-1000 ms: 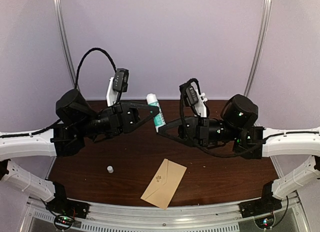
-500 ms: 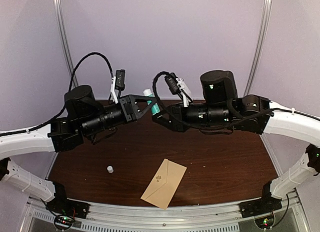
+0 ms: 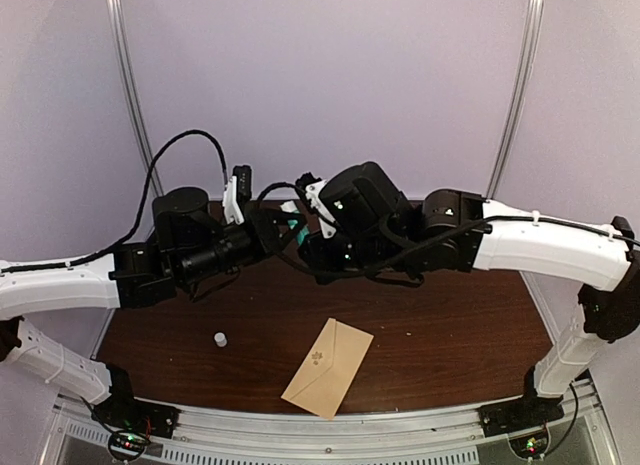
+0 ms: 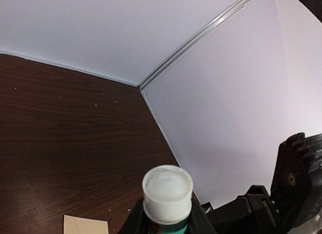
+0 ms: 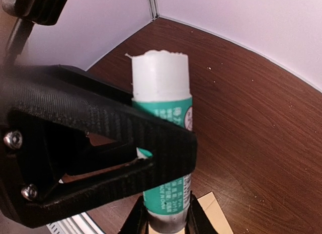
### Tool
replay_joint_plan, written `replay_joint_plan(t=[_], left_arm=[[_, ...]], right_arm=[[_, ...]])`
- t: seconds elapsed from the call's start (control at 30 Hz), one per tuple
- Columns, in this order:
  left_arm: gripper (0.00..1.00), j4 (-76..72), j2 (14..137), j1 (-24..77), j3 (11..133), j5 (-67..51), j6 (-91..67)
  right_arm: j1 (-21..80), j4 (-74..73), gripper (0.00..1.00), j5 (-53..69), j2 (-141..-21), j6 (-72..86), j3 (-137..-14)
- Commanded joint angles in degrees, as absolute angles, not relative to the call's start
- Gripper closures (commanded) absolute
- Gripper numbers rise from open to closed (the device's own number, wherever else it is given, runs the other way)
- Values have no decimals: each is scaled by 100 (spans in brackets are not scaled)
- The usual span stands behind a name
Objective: Place the letter into the envelope and seal it
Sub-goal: Screw the solid glue.
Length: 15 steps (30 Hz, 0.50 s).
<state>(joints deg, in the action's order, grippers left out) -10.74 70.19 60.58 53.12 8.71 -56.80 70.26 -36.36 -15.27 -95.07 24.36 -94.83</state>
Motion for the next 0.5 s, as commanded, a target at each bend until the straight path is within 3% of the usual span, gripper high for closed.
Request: replay_joint_plan(t=[0.0,0.13,0.2,0.47], left_arm=[[100,-1273,6952,6187,5311,263,-5601],[100,-1351,6842,6181,5397,43,-5388],[100,-1382,6779,6173,5455,0,-5283],[100,-1978,6621,6154,5483,-1058,-4881]], right_arm=[[6905,-2498,79,-1266,-8873,2456,-9010],[6841,-1939,44,-539,-8278,2363,-8374],[6795,-1707,31,-92,-8004,2275,-8098],[6429,-284,6,2120,-6975,2467,-6747]])
